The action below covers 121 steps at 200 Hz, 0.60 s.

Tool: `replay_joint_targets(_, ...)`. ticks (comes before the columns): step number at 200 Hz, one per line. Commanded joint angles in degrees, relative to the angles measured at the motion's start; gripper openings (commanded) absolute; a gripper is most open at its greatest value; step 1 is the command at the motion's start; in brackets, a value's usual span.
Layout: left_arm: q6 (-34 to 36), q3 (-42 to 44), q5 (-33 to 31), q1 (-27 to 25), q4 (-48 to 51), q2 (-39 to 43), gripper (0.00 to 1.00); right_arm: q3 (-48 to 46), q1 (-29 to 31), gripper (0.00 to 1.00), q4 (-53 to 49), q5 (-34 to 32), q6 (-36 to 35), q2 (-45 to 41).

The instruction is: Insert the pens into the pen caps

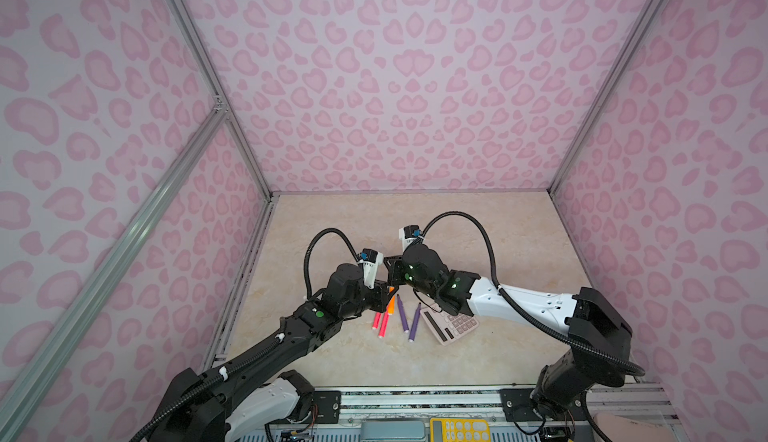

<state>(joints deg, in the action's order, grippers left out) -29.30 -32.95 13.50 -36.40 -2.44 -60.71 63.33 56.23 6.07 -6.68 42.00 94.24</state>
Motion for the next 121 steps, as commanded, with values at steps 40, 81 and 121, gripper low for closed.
replay_joint_targets(40, -3.9, 1.0, -7.4, 4.8, -8.1, -1.0, 0.04, -5.0, 2.6, 0.00, -2.6, 0.7, 3.3, 0.7)
replay_joint_targets(81, -4.4, 1.5, -6.4, 6.1, -10.2, -1.5, 0.04, -3.4, 3.9, 0.00, -2.5, 1.7, 4.4, 2.9)
replay_joint_targets(121, -6.3, 2.9, -3.8, 8.1, -12.1, -0.9, 0.04, -5.6, 5.5, 0.00, 1.4, 1.3, 5.3, 2.9)
